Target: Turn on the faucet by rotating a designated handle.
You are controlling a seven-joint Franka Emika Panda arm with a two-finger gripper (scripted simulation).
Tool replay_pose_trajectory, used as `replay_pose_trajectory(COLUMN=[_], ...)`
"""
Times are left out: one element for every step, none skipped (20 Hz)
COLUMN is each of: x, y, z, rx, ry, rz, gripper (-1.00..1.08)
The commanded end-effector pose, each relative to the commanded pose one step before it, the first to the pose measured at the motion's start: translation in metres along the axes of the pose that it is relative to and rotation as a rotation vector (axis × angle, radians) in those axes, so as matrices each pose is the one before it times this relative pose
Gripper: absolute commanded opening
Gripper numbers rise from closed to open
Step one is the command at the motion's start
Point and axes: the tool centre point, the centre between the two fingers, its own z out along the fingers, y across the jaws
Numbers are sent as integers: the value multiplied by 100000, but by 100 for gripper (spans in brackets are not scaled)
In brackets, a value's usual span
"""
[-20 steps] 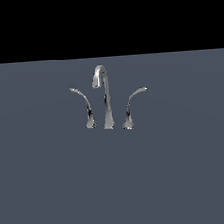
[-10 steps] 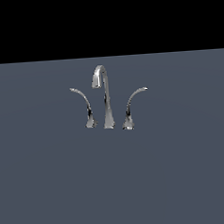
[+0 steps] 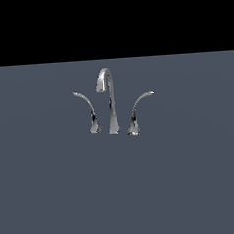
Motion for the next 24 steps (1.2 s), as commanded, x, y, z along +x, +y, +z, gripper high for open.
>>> replay_pose_trajectory(x=[850,414,446,478,510,541,571,600,628,635,629,622,614,606,597,588,577,567,555,543,531,517,504,490], y=[-250,-134,-153,-171,-190,-213,-236,-261,-288,-308,-321,-335,-349,-362,-375,-388,-400,-412,-424,-436,-447,-457,-468,-477], z=[150,76,89,103,119,137,157,179,202,221,236,251,266,281,296,311,325,340,354,368,382,395,409,422], rx=[1382,650,683,713,737,754,766,771,769,737,690,641,593,545,498,451,404,359,314,271,229,188,149,112], ry=[-467,-231,-262,-293,-327,-361,-396,-432,-466,-485,-492,-495,-495,-493,-487,-479,-467,-453,-436,-416,-394,-369,-342,-313], rz=[2928,1458,1588,1724,1864,2005,2151,2300,2451,2528,2557,2582,2607,2631,2653,2675,2695,2714,2731,2748,2763,2776,2789,2800], gripper=[-100,-100,-100,-100,-100,-100,-100,-100,-100,-100,-100,-100,-100,-100,-100,-100,-100,-100,-100,-100,-100,-100,-100,-100])
